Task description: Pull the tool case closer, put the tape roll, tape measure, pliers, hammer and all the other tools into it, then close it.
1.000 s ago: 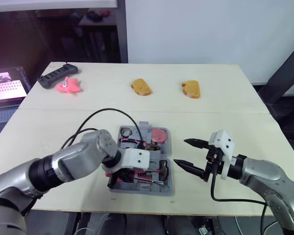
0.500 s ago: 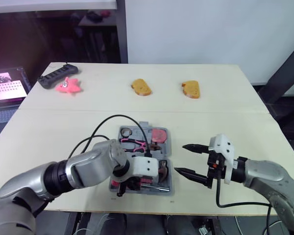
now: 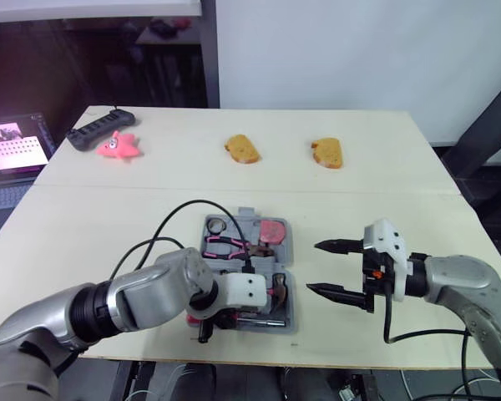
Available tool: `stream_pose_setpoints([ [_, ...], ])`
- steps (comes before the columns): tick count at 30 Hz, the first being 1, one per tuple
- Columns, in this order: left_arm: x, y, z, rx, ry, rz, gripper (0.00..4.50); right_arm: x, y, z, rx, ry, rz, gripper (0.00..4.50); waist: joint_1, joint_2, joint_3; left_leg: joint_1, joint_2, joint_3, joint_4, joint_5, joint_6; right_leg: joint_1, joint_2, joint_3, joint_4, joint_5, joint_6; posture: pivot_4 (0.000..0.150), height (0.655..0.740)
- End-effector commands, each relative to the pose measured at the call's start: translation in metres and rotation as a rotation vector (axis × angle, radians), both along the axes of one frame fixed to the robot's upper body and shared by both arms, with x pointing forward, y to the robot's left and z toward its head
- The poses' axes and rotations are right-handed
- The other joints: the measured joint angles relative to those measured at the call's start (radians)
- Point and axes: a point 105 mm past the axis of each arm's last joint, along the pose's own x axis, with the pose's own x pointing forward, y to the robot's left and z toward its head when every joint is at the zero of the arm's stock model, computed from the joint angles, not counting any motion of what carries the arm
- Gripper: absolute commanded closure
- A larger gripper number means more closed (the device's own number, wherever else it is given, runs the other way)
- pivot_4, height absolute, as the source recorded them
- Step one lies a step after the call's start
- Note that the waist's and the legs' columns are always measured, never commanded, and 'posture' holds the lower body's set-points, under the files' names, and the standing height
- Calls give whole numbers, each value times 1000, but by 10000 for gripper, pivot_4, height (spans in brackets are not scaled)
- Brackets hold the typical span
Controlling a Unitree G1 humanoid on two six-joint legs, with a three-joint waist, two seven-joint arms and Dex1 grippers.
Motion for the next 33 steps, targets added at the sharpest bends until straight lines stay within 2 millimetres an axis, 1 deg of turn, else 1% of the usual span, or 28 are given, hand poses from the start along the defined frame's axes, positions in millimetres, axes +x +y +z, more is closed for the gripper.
stream_pose_setpoints([
  [1, -1, -7, 0, -23, -9, -17, 40431, 0, 3, 5, -10, -31, 24, 0, 0, 0, 0, 0, 0, 0, 0, 0, 0, 0, 0, 0, 0, 0, 0, 1500, 7400],
  [8, -1, -11, -6, -39, -11, -36, 40431, -2, 4, 5, -14, -29, 25, 0, 5, 0, 0, 0, 0, 0, 0, 0, 0, 1, 0, 0, 0, 0, 0, 1500, 7400],
  [15, -4, -5, -13, -32, -7, -59, 40431, -1, 4, 4, -15, -31, 21, 0, 19, 0, 0, 1, 0, 0, 1, 0, 0, 2, 0, 0, 0, 0, 0, 1500, 7400],
  [20, -3, -3, -14, -32, -16, -75, 40431, -1, 6, 5, -11, -30, 22, 0, 23, 0, 0, 1, 0, 0, 1, 0, 0, 2, 0, 0, 0, 0, 0, 1500, 7400],
  [22, -3, -3, -13, -34, -21, -74, 30247, -1, 6, 4, -11, -31, 21, 0, 23, 0, 0, 1, 0, 0, 1, 0, 0, 2, 0, 0, 0, 0, 0, 1500, 7400],
  [23, -2, -3, -12, -36, -24, -74, 27617, -1, 6, 4, -11, -31, 21, 0, 23, 1, -1, 1, 0, 0, 1, 0, 0, 2, 0, 0, 0, 0, 0, 1500, 7400],
  [24, -2, -2, -10, -36, -26, -75, 22860, -1, 7, 4, -10, -31, 21, 0, 23, 2, -1, 2, 0, 0, 1, 0, 0, 3, 0, 0, 0, 0, 0, 1500, 7400],
  [25, -1, -2, -9, -38, -31, -77, 19149, 0, 7, 4, -9, -31, 20, 0, 23, 2, -1, 2, 0, 0, 1, 0, 0, 3, 0, 0, 0, 0, 0, 1500, 7400],
  [30, 3, -1, -3, -46, -44, -71, 19149, 2, 8, 3, -8, -30, 21, 0, 20, 2, -1, 2, 0, 0, 1, 0, 0, 3, 0, 0, 0, 0, 0, 1500, 7400],
  [33, 9, 3, 4, -53, -64, -54, 19149, 3, 10, 3, -4, -32, 20, 0, 20, 2, -1, 2, 0, 0, 1, 0, 0, 3, 0, 0, 0, 0, 0, 1500, 7400],
])
